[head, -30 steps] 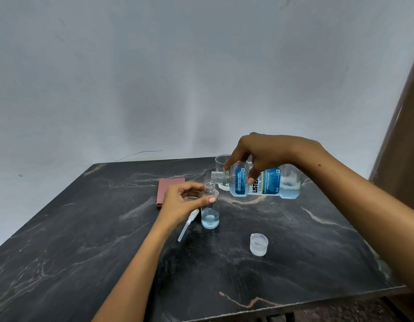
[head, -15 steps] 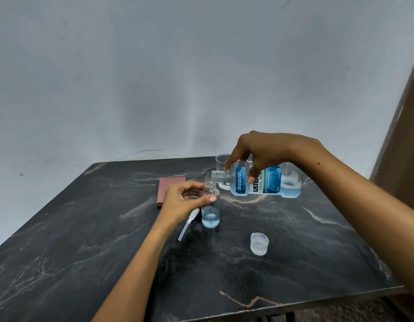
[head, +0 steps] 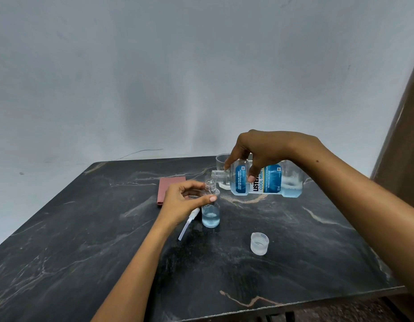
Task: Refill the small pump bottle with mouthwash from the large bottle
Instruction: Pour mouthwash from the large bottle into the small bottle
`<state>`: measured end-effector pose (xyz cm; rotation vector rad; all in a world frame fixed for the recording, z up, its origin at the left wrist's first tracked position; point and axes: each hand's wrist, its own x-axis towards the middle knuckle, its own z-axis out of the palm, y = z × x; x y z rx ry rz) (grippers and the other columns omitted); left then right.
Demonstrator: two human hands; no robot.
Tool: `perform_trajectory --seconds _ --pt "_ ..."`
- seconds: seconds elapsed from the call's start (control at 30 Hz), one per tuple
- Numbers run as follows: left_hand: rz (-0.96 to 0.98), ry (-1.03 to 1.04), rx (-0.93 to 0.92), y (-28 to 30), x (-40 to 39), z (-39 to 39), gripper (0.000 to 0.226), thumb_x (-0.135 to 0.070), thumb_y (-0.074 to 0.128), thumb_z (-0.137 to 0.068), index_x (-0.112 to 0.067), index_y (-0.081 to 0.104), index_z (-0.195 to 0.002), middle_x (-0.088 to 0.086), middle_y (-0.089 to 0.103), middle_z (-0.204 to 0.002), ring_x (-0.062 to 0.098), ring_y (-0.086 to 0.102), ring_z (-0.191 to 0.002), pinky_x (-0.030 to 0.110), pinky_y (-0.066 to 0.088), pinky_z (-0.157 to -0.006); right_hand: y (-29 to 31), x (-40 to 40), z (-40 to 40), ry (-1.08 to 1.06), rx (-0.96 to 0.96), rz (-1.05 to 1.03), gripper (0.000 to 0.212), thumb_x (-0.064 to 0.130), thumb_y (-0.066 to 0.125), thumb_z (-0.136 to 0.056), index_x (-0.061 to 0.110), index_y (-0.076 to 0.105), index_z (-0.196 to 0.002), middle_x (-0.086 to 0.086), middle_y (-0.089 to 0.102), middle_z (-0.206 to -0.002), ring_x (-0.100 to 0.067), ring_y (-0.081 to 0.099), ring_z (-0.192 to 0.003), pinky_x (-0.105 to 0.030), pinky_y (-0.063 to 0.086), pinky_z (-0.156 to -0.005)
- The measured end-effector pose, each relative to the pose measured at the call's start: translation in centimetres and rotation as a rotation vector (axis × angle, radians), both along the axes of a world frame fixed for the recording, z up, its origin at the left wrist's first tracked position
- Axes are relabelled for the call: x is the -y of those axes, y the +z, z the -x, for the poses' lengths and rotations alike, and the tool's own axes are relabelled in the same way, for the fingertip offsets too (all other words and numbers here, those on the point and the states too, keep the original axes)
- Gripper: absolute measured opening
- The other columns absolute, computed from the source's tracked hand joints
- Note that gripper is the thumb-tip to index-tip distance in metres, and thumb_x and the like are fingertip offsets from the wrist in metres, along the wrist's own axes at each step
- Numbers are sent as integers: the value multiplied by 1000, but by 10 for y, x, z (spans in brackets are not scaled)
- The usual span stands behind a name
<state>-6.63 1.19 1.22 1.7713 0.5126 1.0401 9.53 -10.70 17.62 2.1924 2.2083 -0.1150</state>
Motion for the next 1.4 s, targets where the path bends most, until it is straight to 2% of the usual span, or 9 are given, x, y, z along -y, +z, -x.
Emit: perform_trajectory --seconds 0.4,0.93,1.1,1.23,1.4 --pt "2 0 -1 0 0 0 46 -39 85 -49 -18 74 -89 -5 74 -84 1 69 -77 12 51 -67 4 -2 4 -14 35 28 59 10 79 -73 28 61 -125 -3 65 -124 -18 62 -110 -40 56 -89" --pt "4 -5 -3 2 3 1 36 -34 84 -51 -25 72 -83 -16 74 -74 -4 68 -73 9 50 -65 7 -2 9 -20 83 34 60 10 80 -72 29 61 -125 -4 65 -124 -18 62 -111 -37 55 -88" --pt "-19 -9 -7 2 2 1 48 -33 84 -53 -9 74 -94 0 74 -87 1 69 -77 11 51 -68 7 -3 9 -21 85 35 60 10 80 -71 30 62 -125 -4 66 -123 -18 62 -109 -38 55 -88" --pt "-21 -5 -15 2 1 1 51 -33 84 -53 -8 73 -96 2 74 -90 5 69 -80 14 52 -70 8 -2 10 -15 95 29 60 9 80 -71 30 62 -124 -4 67 -121 -19 62 -109 -36 55 -85" --pt "-5 0 -11 3 2 1 36 -28 85 -55 -19 72 -87 -8 73 -81 -4 67 -73 10 50 -65 8 -3 11 -17 104 35 60 9 80 -71 30 62 -124 -4 66 -122 -19 61 -109 -35 55 -85"
